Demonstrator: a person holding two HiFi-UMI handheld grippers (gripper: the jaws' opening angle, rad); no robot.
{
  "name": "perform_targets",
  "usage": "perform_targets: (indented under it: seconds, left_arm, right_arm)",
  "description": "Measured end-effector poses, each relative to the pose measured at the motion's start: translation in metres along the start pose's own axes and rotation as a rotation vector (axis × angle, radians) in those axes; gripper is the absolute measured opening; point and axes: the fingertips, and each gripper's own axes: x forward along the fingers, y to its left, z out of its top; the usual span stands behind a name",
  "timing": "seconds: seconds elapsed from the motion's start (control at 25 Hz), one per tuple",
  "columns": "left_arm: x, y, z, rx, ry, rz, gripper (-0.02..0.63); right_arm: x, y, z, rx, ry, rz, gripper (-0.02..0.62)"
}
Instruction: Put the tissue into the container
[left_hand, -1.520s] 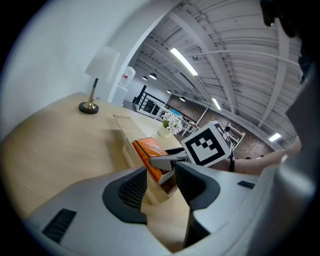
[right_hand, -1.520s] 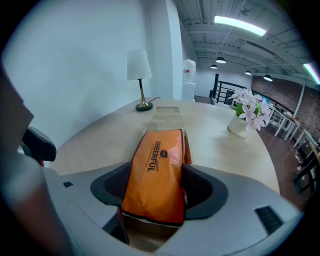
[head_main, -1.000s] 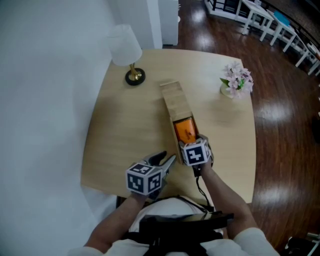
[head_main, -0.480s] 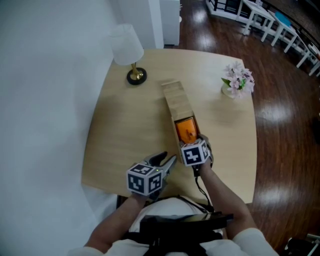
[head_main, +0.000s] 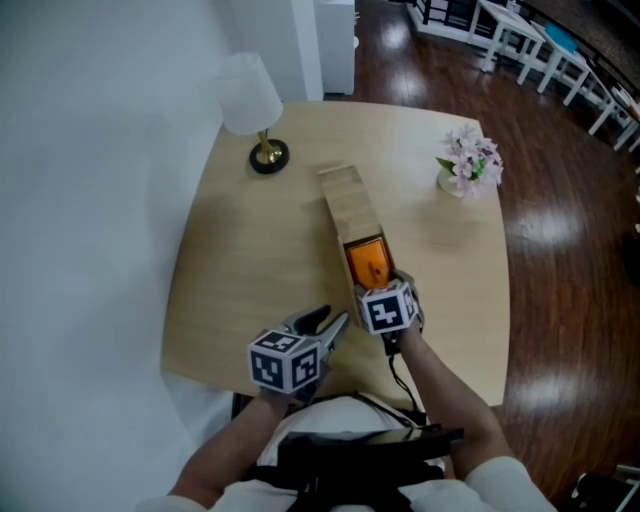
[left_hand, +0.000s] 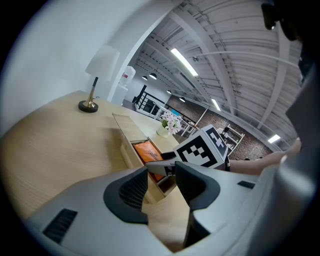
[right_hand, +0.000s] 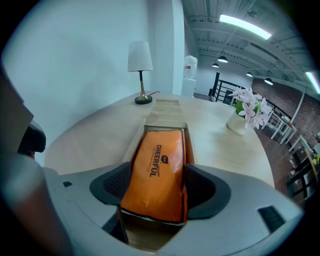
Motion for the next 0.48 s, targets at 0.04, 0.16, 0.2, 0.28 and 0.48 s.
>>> perform_targets:
  seconds: [0.04, 0.16, 0.2, 0.28, 0.48]
  left_arm:
    - [0.000, 0.000, 0.000, -0.002, -0.002, -0.002, 0.172]
    - [-0.001, -0.002, 0.001, -0.007, -0.008, -0.009, 0.172]
    - [-0.002, -0.003, 0.002, -0.008, -0.010, -0.011, 0.172]
    - [-0.003, -0.008, 0.003, -0.007, -0.014, -0.019, 0.173]
    - [-0.005, -0.021, 0.005, -0.023, -0.020, -0.049, 0.172]
  right_arm:
    - [-0.002, 0.000, 0.002, 0.001, -0.015, 0.001, 0.341]
    - [-0.009, 0.000, 0.012, -0.001, -0.059, 0.013, 0.341]
    - [-0.013, 0.000, 0.014, -0.003, -0.071, 0.016, 0.341]
    - [-0.022, -0.002, 0.018, -0.005, -0.094, 0.023, 0.341]
    - [-0.043, -0.012, 0.019, 0.013, -0.138, 0.030, 0.341]
